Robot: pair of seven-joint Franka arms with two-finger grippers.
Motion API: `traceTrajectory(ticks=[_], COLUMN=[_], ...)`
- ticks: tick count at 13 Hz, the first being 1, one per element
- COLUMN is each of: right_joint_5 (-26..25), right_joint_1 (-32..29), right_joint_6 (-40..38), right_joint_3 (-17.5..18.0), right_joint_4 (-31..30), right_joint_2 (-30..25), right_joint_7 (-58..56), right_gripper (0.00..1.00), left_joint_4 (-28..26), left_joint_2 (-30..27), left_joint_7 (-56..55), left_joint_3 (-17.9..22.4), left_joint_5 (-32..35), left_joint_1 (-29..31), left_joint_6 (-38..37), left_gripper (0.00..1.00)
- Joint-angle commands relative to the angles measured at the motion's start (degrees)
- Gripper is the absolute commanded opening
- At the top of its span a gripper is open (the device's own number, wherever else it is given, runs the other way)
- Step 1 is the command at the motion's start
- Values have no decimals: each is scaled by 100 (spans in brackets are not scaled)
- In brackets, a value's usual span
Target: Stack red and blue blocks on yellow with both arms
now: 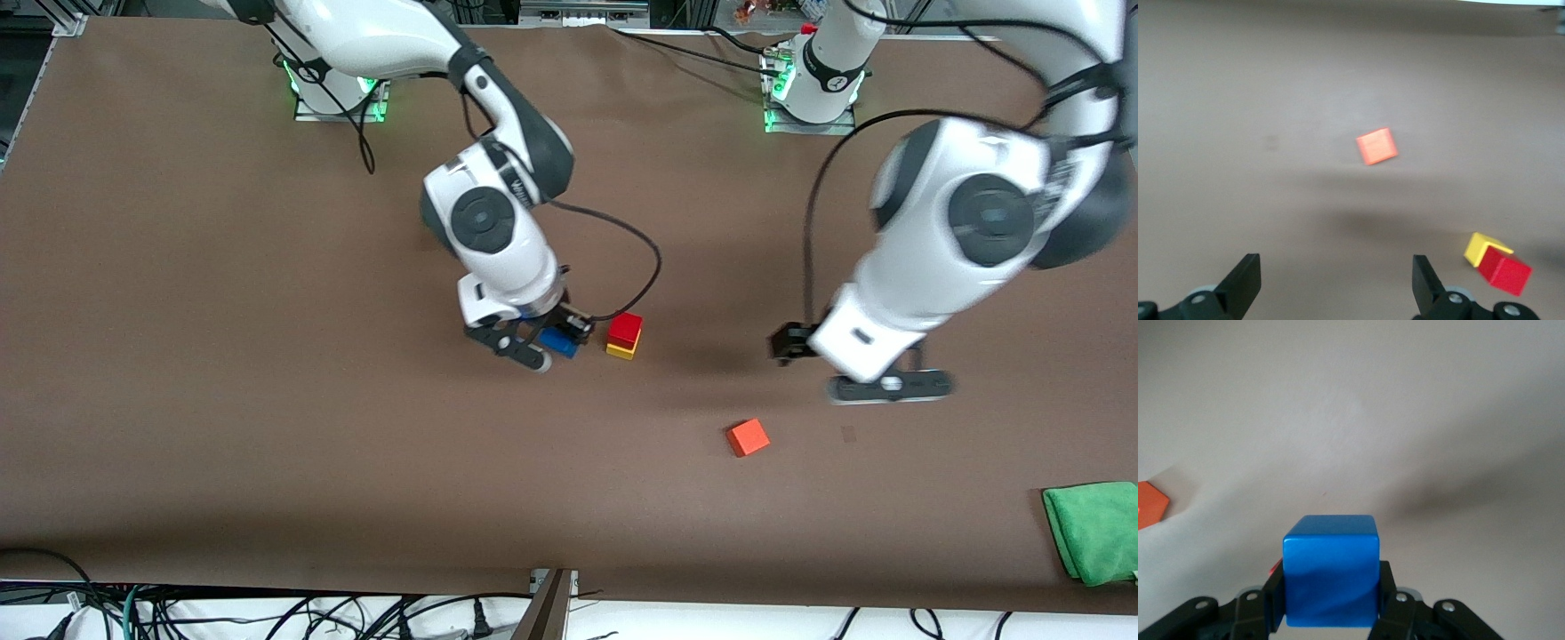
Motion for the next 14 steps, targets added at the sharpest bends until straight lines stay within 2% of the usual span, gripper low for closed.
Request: traceTrajectory(ticks=[1,3,5,7,9,14], right_joint_5=[-596,-739,-740,-748,-748,-748], right_joint_1=[515,666,666,745,754,745], right_joint_6=[147,252,261,454,717,876], right_joint_3=[-77,-77,-59,-68,-68,-68], right_joint_4=[225,496,620,621,629,621], right_joint_2=[293,538,610,645,732,777], right_joint_7=[1004,1427,1569,1709,1728,1719], right_gripper=[13,14,14,15,16,21], left_joint_4=[451,462,366,-107,-609,-532], left_joint_2=[-212,-554,-853,-1370,-1672,-1523], left_joint_7=[67,958,1691,1904,1844,1878], left_joint_3=[-3,242,716,1077,1114,1105], left_joint_5=[-209,-236,-280,-428,-447,-578], left_joint_1=[320,400,391,382,400,523], left_joint_6=[-1049,-1394,-1720,-1774,-1765,-1756], left_gripper=[100,100,100,100,100,100])
